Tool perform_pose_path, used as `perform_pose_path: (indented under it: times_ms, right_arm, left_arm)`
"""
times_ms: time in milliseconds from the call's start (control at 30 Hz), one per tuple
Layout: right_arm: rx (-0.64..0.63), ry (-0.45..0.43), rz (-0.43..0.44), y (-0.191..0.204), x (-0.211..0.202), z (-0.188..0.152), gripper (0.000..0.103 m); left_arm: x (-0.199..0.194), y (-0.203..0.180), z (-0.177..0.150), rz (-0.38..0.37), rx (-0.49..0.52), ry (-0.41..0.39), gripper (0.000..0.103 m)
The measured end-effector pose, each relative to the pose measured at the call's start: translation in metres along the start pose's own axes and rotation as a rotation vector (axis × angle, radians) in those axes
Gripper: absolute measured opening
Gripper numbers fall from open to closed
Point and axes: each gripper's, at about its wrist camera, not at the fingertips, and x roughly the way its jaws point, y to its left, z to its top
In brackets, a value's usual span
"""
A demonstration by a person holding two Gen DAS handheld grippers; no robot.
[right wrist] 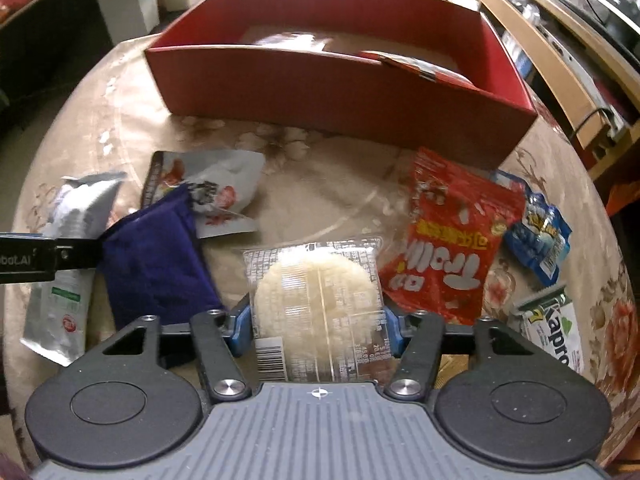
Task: Organize snacks
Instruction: 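Grasp the silver-green bar with left tool while right tool grasps the round wrapped cake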
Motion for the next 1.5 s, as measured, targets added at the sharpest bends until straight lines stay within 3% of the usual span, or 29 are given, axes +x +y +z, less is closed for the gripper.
perform_pose_path:
  times_ms: [100,167,300,467,567,800,900,1033,1133,1200,1267,1500]
  right_arm:
    - [-0.011,0.001,0.003,0.002,-0.005,-0.004,0.066]
    - [0.003,-0.002,0.016,0.001,-0.011,-0.009,0.066]
    - [0.027,-0.01,0.024,-0.002,-0.017,-0.015,0.066]
    - [0.027,-0.007,0.029,-0.002,-0.016,-0.016,0.066]
    - [0.026,-0.013,0.031,-0.002,-0.018,-0.015,0.066]
    - [0.02,-0.027,0.039,-0.003,-0.028,-0.024,0.066]
    - [0.017,-0.014,0.036,-0.003,-0.026,-0.029,0.066]
    - [0.01,0.007,0.029,-0.003,-0.019,-0.033,0.067]
    - [-0.004,0.013,0.024,0.0,-0.016,-0.032,0.069]
    - [-0.009,0.013,0.023,0.0,-0.015,-0.031,0.069]
    - [-0.01,0.01,0.021,0.0,-0.016,-0.031,0.067]
    - [-0.033,-0.011,0.01,0.004,-0.028,-0.035,0.065]
  left_arm:
    - [0.0,-0.001,0.0,0.002,-0.011,0.004,0.061]
    - [0.003,-0.003,0.001,0.0,-0.015,0.013,0.075]
    - [0.006,-0.012,-0.002,0.04,0.023,-0.011,0.077]
    - [0.001,-0.003,-0.005,0.031,0.005,-0.017,0.053]
    - [-0.003,0.001,-0.009,0.011,-0.009,-0.013,0.048]
    - [-0.013,-0.007,-0.028,-0.018,0.064,-0.009,0.048]
    - [-0.01,-0.006,-0.028,-0.004,0.055,-0.004,0.055]
    - [-0.005,-0.011,-0.028,-0.011,0.065,0.001,0.074]
    - [-0.004,-0.021,-0.033,0.034,0.127,-0.012,0.075]
    - [-0.004,-0.024,-0.036,0.054,0.147,-0.018,0.07]
    - [-0.006,-0.024,-0.037,0.085,0.151,-0.027,0.054]
    - [-0.017,-0.021,-0.042,0.049,0.13,-0.032,0.044]
